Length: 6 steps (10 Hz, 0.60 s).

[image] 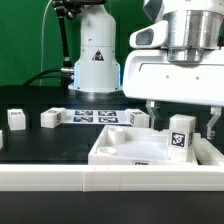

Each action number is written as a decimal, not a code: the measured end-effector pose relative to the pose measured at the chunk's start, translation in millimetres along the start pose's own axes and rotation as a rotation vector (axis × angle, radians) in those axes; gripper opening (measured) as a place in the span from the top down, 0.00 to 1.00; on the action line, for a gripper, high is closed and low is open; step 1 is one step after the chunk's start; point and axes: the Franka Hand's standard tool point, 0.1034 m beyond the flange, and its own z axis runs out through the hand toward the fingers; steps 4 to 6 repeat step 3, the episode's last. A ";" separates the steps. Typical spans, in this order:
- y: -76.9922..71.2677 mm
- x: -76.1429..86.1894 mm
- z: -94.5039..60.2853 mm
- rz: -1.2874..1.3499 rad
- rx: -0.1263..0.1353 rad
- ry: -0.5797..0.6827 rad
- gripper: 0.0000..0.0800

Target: Assemble one leg

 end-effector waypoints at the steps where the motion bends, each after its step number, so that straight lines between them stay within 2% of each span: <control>1: 0.0 0.0 0.0 0.000 0.000 0.000 0.19; 6: 0.0 0.0 0.0 0.000 0.000 0.000 0.19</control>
Offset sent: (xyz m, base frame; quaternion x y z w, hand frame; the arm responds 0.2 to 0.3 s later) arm 0.0000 0.0000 0.0000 0.0000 0.0000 0.0000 1.0000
